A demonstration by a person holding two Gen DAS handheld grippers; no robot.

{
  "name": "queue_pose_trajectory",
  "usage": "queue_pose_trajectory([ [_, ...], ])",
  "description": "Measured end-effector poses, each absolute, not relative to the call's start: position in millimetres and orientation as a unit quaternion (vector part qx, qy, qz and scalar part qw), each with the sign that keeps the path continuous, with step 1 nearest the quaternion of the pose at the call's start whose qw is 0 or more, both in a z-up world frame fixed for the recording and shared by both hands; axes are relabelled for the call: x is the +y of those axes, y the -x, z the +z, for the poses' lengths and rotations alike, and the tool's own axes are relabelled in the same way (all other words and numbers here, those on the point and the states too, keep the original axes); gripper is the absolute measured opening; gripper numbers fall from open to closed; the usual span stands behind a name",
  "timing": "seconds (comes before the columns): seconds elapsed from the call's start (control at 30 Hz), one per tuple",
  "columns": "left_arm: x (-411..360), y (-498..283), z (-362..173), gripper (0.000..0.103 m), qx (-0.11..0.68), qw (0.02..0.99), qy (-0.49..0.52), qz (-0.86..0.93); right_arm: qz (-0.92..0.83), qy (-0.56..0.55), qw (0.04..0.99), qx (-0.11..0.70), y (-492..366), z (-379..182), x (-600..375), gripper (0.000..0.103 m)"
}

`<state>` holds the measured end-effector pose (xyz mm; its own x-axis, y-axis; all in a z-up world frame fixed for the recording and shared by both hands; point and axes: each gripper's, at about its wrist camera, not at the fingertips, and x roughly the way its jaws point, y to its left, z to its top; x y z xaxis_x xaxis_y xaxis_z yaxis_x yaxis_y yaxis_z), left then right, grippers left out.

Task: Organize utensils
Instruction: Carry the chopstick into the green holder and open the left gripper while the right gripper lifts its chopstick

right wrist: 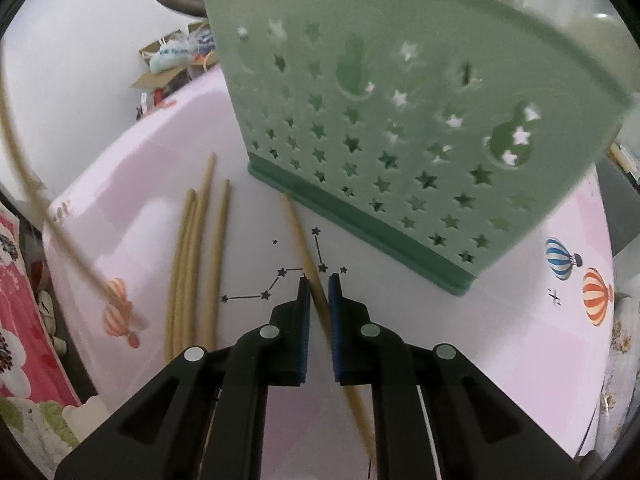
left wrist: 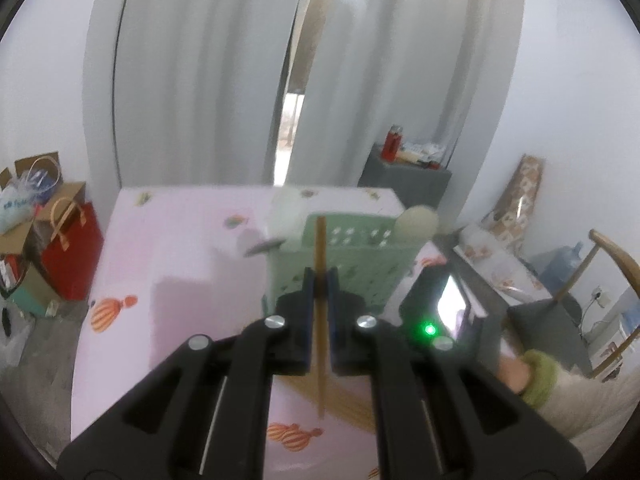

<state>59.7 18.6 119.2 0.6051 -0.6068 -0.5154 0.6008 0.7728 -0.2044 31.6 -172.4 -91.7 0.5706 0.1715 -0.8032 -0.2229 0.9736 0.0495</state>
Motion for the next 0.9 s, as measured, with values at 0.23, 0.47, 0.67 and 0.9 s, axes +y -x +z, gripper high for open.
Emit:
queue_pose_trajectory([
  [0.23,1,-53,149,0.005,0.251,0.896,0.009,-0.367,0.098,0.004,0.905,0.413,-4,-67,-194,0.007],
  [0.47,-12,-53,175,0.005,0.215,0.897,0.019,-0.387,0.094,-0.025,0.919,0.381,14,-44,-216,0.007],
  [0.67,-16,-53,198,0.005,0.183,0.904,0.016,-0.386,0.098,-0.069,0.929,0.351,29,-25,-236,0.006],
  [0.9,-29,-57,223,0.005,0.126,0.921,0.018,-0.367,0.113,-0.137,0.935,0.307,42,3,-264,0.006],
])
